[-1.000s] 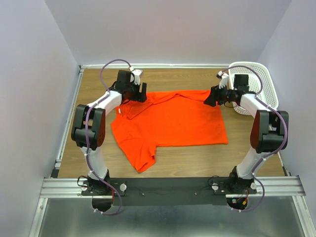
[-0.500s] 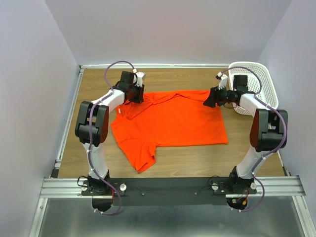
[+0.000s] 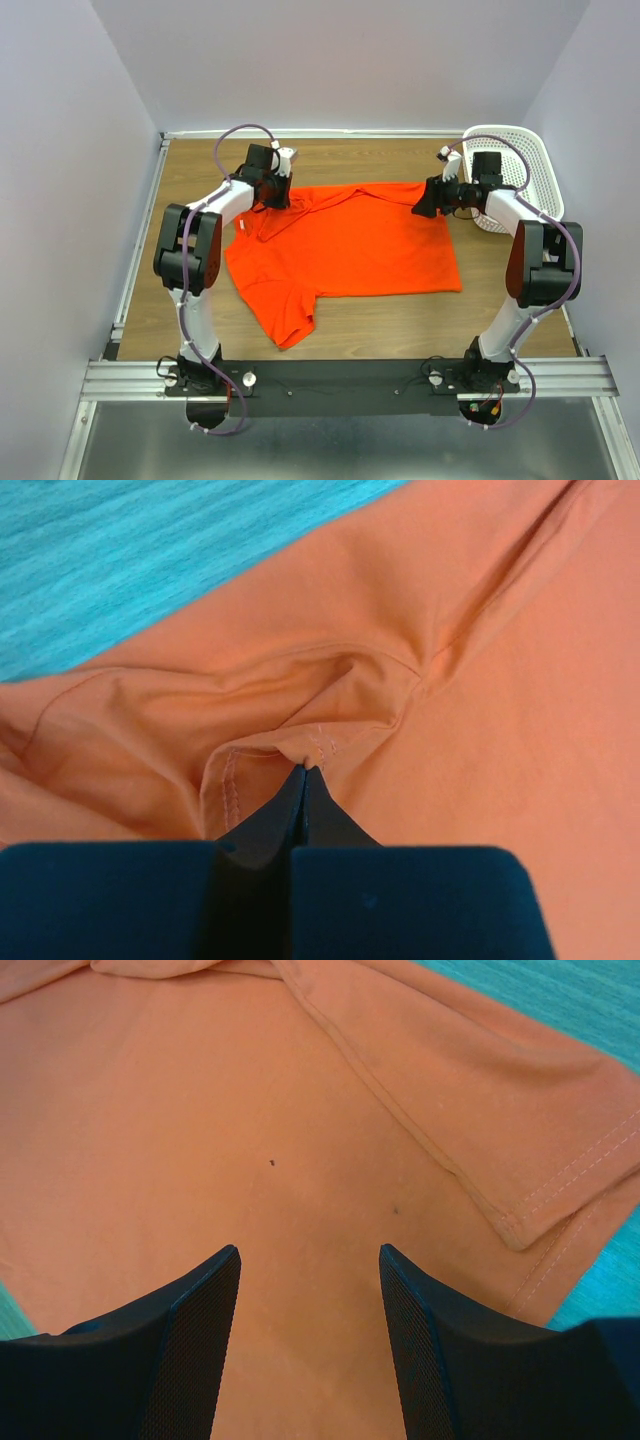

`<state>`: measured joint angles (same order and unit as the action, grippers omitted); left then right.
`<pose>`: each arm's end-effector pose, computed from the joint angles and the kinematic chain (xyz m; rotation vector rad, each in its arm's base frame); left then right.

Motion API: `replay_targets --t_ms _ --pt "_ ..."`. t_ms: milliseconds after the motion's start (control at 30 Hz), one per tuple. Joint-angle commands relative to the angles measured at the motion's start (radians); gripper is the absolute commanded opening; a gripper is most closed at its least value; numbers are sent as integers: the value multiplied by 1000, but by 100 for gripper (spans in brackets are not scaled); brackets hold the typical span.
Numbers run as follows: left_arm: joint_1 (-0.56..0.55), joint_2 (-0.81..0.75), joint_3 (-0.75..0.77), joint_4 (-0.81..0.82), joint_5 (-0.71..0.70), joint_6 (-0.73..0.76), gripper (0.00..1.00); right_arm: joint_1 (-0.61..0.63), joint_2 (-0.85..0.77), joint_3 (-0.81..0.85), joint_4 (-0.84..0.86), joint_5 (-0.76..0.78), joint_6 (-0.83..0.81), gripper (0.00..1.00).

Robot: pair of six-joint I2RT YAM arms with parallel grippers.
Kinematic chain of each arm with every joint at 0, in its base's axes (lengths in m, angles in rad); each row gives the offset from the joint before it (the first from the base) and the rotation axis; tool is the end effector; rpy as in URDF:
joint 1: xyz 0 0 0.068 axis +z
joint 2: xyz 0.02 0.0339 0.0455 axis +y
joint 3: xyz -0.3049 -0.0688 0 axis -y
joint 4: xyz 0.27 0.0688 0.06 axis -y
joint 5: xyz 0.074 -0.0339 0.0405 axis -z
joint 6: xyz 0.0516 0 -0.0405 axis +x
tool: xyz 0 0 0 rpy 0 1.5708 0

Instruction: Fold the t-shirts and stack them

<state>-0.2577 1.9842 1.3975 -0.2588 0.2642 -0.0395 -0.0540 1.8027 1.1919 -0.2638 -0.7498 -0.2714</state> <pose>0.4633 -0.1360 0.2006 0.3855 2.3969 -0.4548 0.4186 0.0126 0.2188 -0.5623 2.1973 0.7399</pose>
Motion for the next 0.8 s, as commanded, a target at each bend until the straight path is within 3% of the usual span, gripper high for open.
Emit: replay_targets --t_ms 0,333,433,467,500,667,767 --pt "-24 -73 -17 3 81 -22 0 2 -9 21 -23 -22 -11 66" --pt "-149 -286 -291 61 126 -129 1 -7 -20 21 -26 -26 -14 66" --pt "-170 -324 -368 27 95 -140 33 -7 -20 23 -26 -26 -14 66" --pt "-182 -359 -403 24 63 -142 67 -7 -19 23 -28 -26 -12 66" --pt "-184 -383 -417 20 44 -143 77 -7 -14 25 -28 -25 -15 66" --pt "-184 -582 -442 24 -129 -168 82 -7 1 54 -49 -26 -28 66" --pt "-163 -686 -471 75 -307 -226 91 -7 15 84 -80 -31 -34 66"
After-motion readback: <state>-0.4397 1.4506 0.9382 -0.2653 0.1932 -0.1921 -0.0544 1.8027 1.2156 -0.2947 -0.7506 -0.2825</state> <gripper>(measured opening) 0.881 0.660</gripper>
